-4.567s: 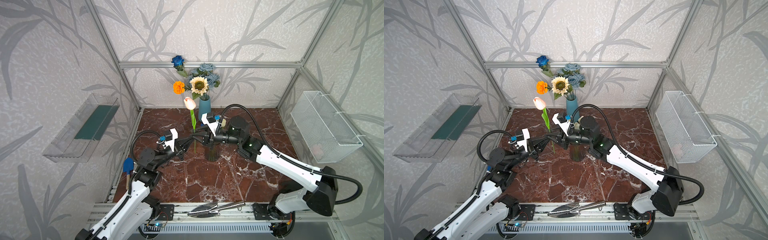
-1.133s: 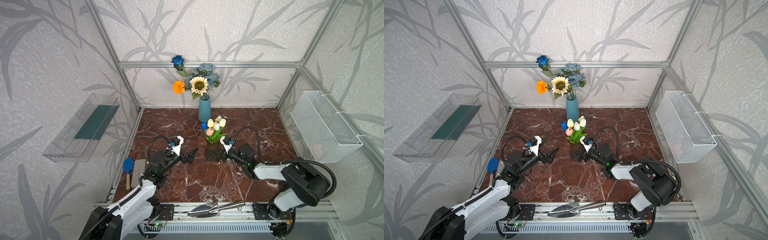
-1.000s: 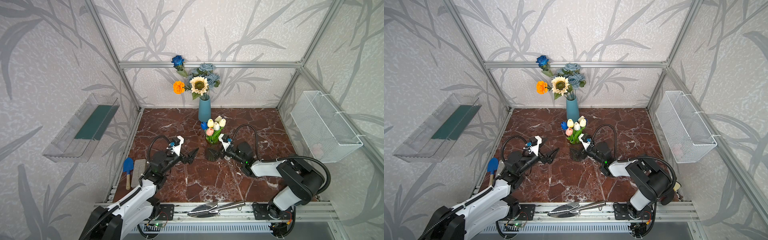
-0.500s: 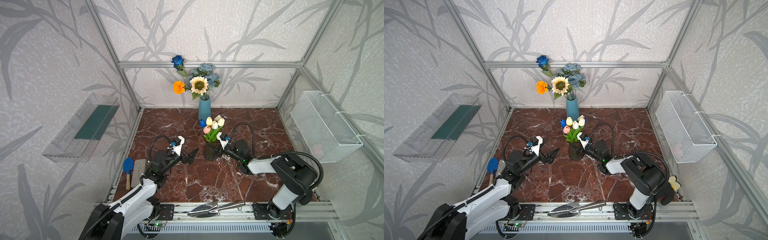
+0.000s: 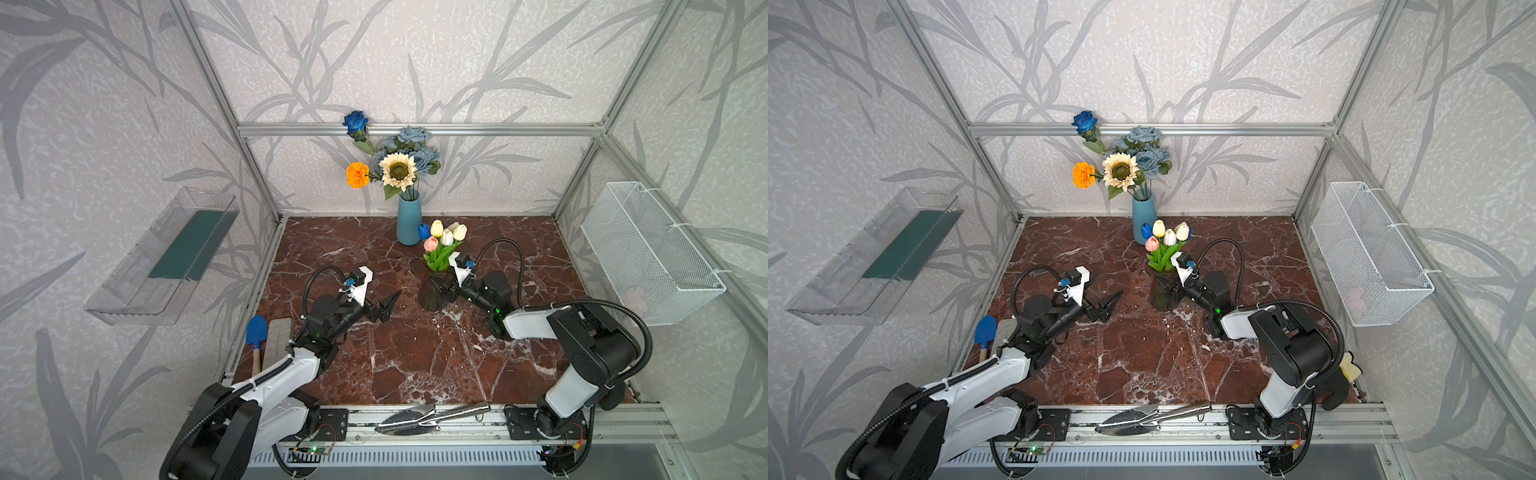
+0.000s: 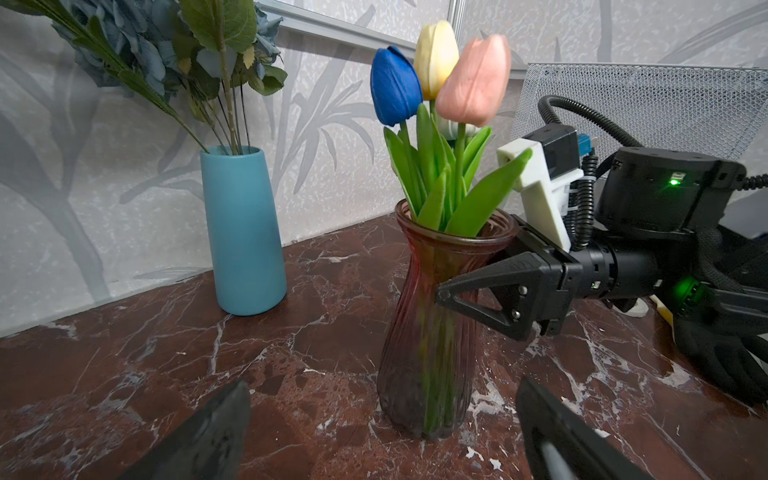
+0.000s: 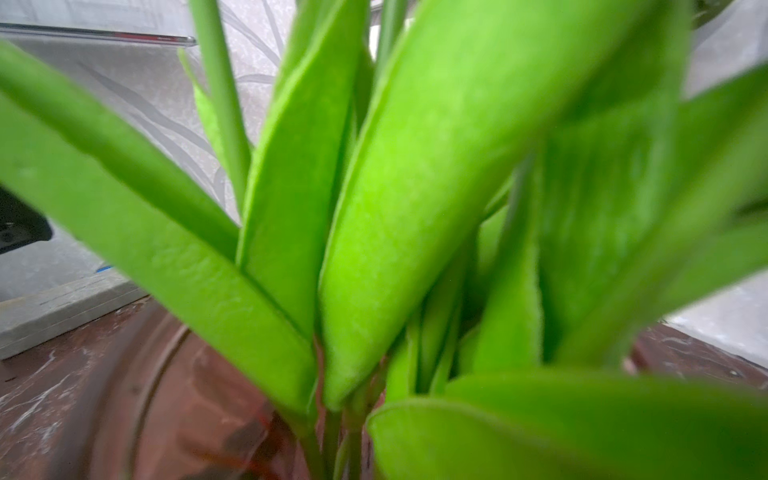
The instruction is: Arrange the flowers into the vase
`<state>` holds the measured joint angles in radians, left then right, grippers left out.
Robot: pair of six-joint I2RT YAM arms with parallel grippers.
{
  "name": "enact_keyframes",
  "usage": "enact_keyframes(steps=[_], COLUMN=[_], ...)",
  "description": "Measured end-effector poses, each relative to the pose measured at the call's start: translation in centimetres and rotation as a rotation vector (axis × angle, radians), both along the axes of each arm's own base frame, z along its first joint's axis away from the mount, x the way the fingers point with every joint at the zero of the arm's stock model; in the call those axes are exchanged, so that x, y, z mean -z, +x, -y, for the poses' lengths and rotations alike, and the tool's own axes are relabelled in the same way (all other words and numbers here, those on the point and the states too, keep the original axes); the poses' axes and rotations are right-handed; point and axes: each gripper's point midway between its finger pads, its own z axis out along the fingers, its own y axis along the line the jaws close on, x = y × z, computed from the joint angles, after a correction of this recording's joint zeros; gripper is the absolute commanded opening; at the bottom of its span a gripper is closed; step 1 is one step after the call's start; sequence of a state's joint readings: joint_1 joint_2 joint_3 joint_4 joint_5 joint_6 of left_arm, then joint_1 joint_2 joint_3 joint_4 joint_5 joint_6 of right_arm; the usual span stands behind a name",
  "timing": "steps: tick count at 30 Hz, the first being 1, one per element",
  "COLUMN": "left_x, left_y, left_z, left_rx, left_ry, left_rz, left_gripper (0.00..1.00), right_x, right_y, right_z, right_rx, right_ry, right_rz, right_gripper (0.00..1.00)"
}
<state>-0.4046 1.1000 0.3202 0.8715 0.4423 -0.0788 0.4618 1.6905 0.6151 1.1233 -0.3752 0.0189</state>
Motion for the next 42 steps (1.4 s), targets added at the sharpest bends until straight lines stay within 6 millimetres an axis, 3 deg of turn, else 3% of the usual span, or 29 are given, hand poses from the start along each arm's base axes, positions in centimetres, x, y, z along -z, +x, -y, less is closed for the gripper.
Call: enact_keyframes(steps=[3,12,16,22,29,35,39,40,42], left_x=[-0.4,-0.1,-0.6,-0.6,-0.6,0.3,0.6,0.5,0.4], left_y=[0.5,1.3,1.5,1.5,1.5,1.8,2.0,2.0,2.0], left_z=[0.3,1.1,1.2,1.2,1.2,1.3,1.3,1.3,1.3], left_rx=[0.006,0.031,0.032,0.031,0.030,0.027,0.027,0.026,0.026], left_ry=[-0.004,-0.006,-0.011,-0.010,-0.009,-0.001,0.001,0.000,-0.001], left_rz=[0.012,0.016,0.028,0.028,0.026,0.004,-0.001,0.001,0.003], left_gripper=[1.00,1.00,1.00,0.99,1.00,0.99,1.00,1.00,1.00], right_x=[-0.5,-0.7,-0.2,-0.3,-0.3,-0.2,-0.9,-1.1,-1.5], right_y=[2.5,13.6,17.7,21.7,23.1,23.2,23.2,23.2,23.2], right_z=[1.4,5.9,5.9,4.6,4.2,4.3,4.5,4.6,4.8], right_rx=[0.040,0.180,0.197,0.187,0.184,0.194,0.204,0.207,0.215], right_ry=[0.002,0.021,0.007,0.012,0.025,0.038,0.041,0.042,0.045], right_rz=[0.003,0.040,0.074,0.124,0.143,0.154,0.188,0.200,0.214], right_gripper=[0.25,0.24,0.25,0.26,0.35,0.75,0.91,0.99,0.99])
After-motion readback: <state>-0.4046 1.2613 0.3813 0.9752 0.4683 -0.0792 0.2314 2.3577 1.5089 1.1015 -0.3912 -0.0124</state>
